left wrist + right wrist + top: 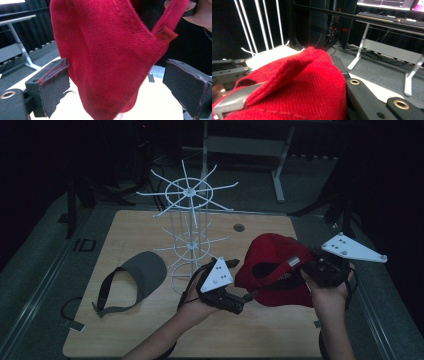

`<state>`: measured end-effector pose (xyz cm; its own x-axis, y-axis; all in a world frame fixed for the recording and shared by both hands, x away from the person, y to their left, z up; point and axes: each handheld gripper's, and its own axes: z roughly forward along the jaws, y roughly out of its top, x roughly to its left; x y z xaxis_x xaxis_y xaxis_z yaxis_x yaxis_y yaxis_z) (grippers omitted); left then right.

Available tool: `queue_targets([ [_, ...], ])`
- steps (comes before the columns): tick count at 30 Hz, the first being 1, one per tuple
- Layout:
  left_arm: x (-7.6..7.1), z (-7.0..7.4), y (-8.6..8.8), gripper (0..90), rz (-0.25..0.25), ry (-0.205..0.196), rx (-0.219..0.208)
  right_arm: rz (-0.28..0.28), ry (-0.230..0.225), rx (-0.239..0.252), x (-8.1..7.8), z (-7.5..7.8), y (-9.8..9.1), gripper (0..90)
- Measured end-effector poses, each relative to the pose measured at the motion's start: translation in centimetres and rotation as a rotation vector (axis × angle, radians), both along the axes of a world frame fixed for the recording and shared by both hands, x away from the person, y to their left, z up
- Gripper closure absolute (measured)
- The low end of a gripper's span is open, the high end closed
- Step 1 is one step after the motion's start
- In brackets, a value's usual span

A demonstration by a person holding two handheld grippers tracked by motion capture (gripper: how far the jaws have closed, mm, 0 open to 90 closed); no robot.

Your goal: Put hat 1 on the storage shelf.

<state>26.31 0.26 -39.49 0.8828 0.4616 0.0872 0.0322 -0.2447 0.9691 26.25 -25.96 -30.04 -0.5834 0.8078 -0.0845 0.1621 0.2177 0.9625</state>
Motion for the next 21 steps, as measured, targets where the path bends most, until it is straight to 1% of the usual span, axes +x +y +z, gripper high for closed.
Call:
queue_targets([
  [1,0.0,0.0,0.0,8.8,0.0,0.0,0.0,0.0,0.0,0.0,0.0,0.0,0.0,89.1],
  [2,-0.1,0.0,0.1,8.8,0.008,-0.003,-0.014,0.011,0.004,0.009,-0.1,0.1,0.0,89.1],
  [3,-0.1,0.0,0.2,11.1,0.007,-0.003,-0.018,0.021,0.003,0.008,-0.3,0.1,0.1,89.1],
  [4,-0.1,0.0,0.1,12.0,0.019,-0.007,-0.016,0.027,0.002,0.009,-0.4,0.2,0.1,89.1],
  [6,-0.2,0.1,0.1,12.7,0.014,-0.014,-0.016,0.038,0.004,0.008,-0.6,0.3,0.2,89.1],
  [7,-0.3,0.3,-0.1,14.5,0.026,-0.02,-0.009,0.043,0.004,0.011,-0.6,0.3,0.3,89.0],
  [8,-0.3,0.4,-0.1,14.6,0.022,-0.024,-0.011,0.052,0.005,0.014,-0.7,0.4,0.3,89.0],
  [10,-0.4,0.6,-0.3,15.9,0.04,-0.03,-0.008,0.056,0.003,0.013,-0.8,0.5,0.5,89.0],
  [12,-0.4,0.8,-0.4,17.8,0.034,-0.034,-0.007,0.064,0.004,0.013,-0.9,0.5,0.5,89.0],
  [13,-0.4,1.0,-0.5,23.5,0.041,-0.036,-0.004,0.068,0.005,0.012,-1.0,0.5,0.6,89.1],
  [15,-0.3,1.2,-0.8,29.1,0.033,-0.037,0.009,0.071,0.007,0.01,-1.0,0.4,0.7,89.1],
  [16,-0.4,1.3,-1.0,33.8,0.047,-0.045,0.023,0.07,0.008,0.009,-1.0,0.4,0.7,89.1],
  [17,-0.5,1.4,-1.2,33.8,0.051,-0.056,0.026,0.07,0.008,0.009,-1.0,0.4,0.7,89.1],
  [18,-0.5,1.5,-1.2,36.9,0.05,-0.064,0.026,0.072,0.007,0.01,-1.0,0.3,0.7,89.0],
  [19,-0.6,1.7,-1.4,41.3,0.061,-0.078,0.033,0.073,0.007,0.012,-1.0,0.3,0.6,89.0],
  [21,-0.6,1.9,-1.4,54.9,0.076,-0.083,0.033,0.067,0.008,0.011,-1.1,0.2,0.5,89.1],
])
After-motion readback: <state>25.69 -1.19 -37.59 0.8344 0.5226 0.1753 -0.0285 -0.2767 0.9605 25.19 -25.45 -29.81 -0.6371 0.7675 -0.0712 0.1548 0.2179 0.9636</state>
